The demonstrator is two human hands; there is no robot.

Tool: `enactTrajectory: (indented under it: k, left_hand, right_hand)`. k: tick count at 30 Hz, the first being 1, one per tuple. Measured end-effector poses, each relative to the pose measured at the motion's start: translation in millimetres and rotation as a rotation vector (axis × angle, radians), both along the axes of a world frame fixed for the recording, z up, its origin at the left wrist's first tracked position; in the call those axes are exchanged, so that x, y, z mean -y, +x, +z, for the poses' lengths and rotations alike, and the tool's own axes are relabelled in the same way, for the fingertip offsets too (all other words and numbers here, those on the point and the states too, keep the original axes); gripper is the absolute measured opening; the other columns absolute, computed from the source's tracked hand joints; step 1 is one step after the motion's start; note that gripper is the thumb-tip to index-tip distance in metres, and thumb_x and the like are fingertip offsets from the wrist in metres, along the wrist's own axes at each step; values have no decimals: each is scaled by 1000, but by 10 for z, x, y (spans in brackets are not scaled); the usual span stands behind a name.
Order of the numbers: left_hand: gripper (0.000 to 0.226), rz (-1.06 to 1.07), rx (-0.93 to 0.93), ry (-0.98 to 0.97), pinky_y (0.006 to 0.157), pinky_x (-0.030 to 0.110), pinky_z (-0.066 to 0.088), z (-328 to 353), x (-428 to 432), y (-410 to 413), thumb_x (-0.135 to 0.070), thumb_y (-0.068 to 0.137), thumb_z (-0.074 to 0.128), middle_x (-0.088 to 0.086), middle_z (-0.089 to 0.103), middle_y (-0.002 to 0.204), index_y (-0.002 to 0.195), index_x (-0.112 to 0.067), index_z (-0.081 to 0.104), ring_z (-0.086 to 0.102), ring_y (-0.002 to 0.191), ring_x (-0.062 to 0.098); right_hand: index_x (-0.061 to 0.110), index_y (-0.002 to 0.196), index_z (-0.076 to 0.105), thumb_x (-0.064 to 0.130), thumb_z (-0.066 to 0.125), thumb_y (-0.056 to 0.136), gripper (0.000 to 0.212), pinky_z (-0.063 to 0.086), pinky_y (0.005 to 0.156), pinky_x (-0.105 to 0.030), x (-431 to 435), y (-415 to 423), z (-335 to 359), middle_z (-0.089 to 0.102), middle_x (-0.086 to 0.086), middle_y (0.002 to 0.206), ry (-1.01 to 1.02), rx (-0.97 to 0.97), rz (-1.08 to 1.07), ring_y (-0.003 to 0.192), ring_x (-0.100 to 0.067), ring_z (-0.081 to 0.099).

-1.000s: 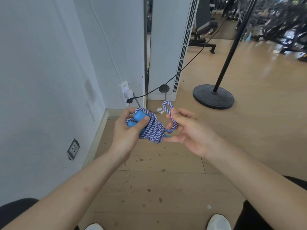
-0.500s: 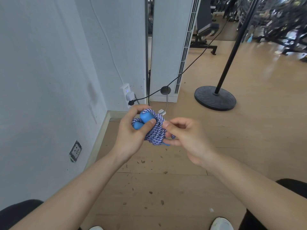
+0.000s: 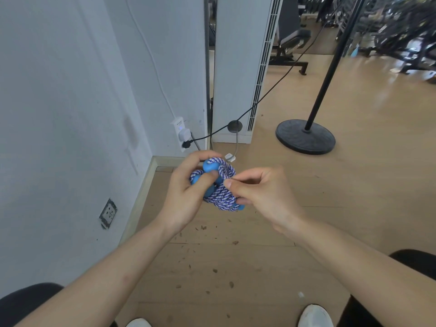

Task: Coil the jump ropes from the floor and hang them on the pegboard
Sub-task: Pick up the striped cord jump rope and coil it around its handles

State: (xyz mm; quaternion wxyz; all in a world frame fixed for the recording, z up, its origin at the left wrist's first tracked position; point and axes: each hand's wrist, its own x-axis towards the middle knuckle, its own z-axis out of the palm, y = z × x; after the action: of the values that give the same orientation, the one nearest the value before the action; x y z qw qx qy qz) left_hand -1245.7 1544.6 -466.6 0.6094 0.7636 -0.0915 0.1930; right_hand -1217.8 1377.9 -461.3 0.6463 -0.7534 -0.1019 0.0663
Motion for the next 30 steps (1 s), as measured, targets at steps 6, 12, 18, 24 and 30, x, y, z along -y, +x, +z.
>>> enactTrajectory:
  k: [6,12,18,24,30]
  left_hand:
    - [18,4,32,-14,75,11,48,9,33,-6,1,89,69,-9,70,96,105,-7,66,64,87,-1]
    - [15,-20,27,-5,77,18,51,-33,-19,10,2,91,67,-4,70,94,102,-6,64,66,85,8]
    - [11,-57,-16,-17,83,40,57,-39,-63,28,1,92,66,4,71,98,97,-10,64,69,93,26]
    - [14,-74,-23,8,76,38,55,-47,-69,9,-1,91,68,4,70,96,98,-12,64,66,87,33]
    - [15,-69,0,26,80,32,57,-39,-73,8,2,90,68,0,73,97,98,-11,66,70,90,22]
  right_hand:
    - [12,85,80,15,79,84,3,62,76,-48,1,-26,-17,76,-11,79,32,24,1,84,-32,73]
    - [26,120,66,12,75,87,36,63,68,-47,14,36,-60,65,-11,66,21,119,48,65,-25,66]
    - [21,105,66,11,69,91,17,62,56,-38,-7,66,-73,58,-9,61,-46,190,111,59,-16,62]
    - [16,94,59,10,66,93,9,58,50,-35,-13,57,-82,53,-2,57,-40,214,106,53,-12,58]
    - [12,97,59,13,64,95,6,59,49,-45,-39,-13,-93,58,-22,65,-43,261,59,56,-33,62]
